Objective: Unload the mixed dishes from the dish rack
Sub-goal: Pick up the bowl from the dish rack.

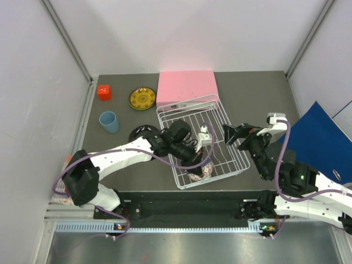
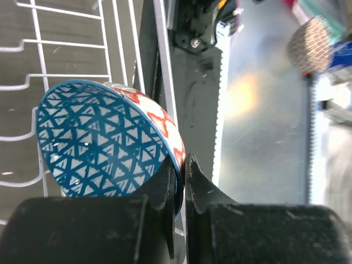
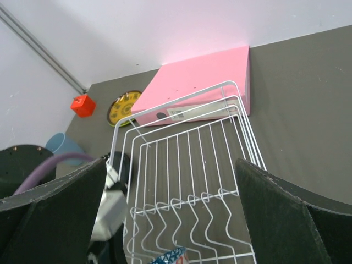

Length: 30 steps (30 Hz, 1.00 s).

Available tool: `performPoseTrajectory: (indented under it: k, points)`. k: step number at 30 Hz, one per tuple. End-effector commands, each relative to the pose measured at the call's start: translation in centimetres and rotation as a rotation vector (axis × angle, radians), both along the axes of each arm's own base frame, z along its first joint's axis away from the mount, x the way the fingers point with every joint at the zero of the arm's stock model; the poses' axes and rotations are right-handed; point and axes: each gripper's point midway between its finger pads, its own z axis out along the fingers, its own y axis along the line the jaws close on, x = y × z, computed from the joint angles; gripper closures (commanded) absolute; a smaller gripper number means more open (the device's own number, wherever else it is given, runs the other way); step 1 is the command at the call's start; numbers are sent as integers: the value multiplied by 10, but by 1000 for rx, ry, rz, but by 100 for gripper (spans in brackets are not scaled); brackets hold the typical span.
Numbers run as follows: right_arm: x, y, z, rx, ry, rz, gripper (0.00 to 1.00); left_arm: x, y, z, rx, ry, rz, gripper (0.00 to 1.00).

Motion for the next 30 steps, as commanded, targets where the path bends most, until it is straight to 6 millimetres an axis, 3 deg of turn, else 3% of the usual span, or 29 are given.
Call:
performPoseTrajectory:
  k: [1,2,10,14,17,19,20,23,25,26,28,29,30]
  points:
    - [1,-3,1,19,2,-13,0,63,-16,70,-324,-132,99,100]
    - [1,-3,0,21,3,-13,0,71,-14,72,-343,-126,114,100]
    - [1,-6,-5,26,8,-17,0,64,-17,46,-369,43,55,100]
    - [0,-8,-6,23,9,-21,0,64,-19,45,-369,58,61,100]
    - [0,-9,-6,22,10,-28,0,68,-19,61,-378,12,82,100]
    - [0,-12,-6,25,14,-35,0,74,-17,93,-420,-84,89,100]
    - [0,-12,-7,24,17,-42,0,77,-15,98,-405,-105,116,100]
    - [1,-13,-3,28,16,-48,0,83,-6,156,-488,-279,170,100]
    - [1,-11,-1,25,14,-42,0,87,-1,181,-517,-367,197,100]
    - [3,-8,0,22,17,-46,0,97,5,187,-496,-430,256,100]
    - [5,-1,3,16,34,-48,0,98,9,187,-432,-486,287,100]
    - [6,1,4,20,41,-50,0,101,11,184,-394,-572,284,100]
    - [7,4,4,22,48,-46,0,117,20,173,-294,-638,369,100]
